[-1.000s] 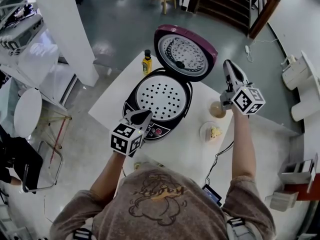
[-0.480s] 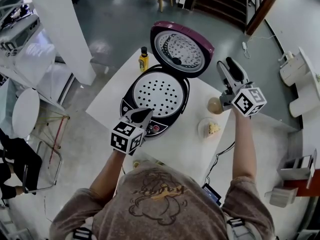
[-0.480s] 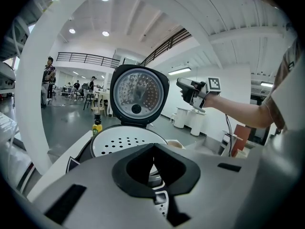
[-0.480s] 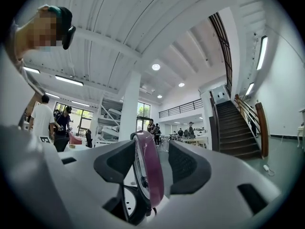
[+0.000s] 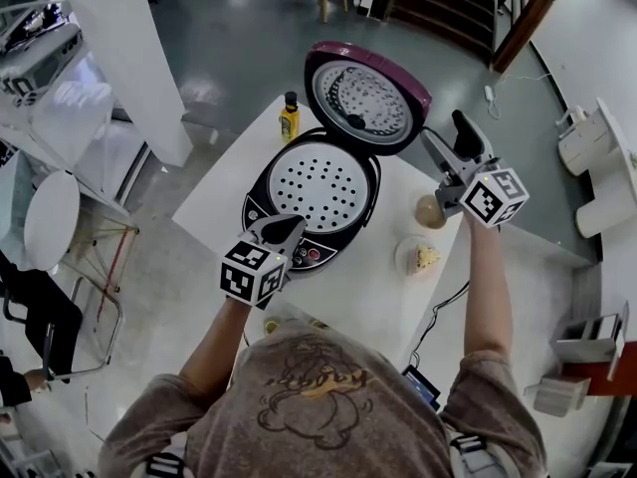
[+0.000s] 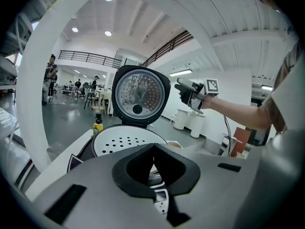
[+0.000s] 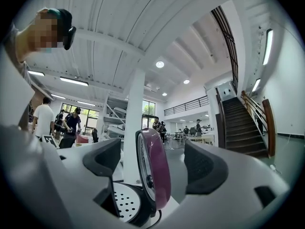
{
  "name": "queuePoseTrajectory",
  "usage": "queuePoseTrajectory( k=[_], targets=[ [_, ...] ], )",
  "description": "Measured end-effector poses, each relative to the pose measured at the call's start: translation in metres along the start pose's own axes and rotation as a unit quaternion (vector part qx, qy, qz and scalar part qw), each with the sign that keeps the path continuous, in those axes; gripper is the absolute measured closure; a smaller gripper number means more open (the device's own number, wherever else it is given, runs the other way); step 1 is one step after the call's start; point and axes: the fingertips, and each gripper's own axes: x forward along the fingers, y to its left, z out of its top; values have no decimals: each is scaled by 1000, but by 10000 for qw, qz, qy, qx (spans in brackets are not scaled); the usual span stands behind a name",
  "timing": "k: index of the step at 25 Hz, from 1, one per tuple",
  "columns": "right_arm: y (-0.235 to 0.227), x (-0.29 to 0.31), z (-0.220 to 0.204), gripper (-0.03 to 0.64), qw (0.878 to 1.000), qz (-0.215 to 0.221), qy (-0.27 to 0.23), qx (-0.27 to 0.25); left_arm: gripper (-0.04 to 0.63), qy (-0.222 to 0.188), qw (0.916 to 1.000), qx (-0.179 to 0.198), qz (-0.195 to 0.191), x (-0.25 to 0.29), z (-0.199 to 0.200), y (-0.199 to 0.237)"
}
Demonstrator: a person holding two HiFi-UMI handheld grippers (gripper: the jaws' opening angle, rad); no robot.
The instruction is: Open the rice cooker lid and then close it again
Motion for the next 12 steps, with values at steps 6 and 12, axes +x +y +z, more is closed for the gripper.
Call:
queuePoseTrajectory(
  k=[6,12],
  targets=[
    [4,19,-3,206,9999,93,81,-33,575,-47,9999,-80,41,-5,1,5],
    [5,35,-10,206,9998,147,163,-40,575,-86,9998,-144,105,-12,1,10]
  ],
)
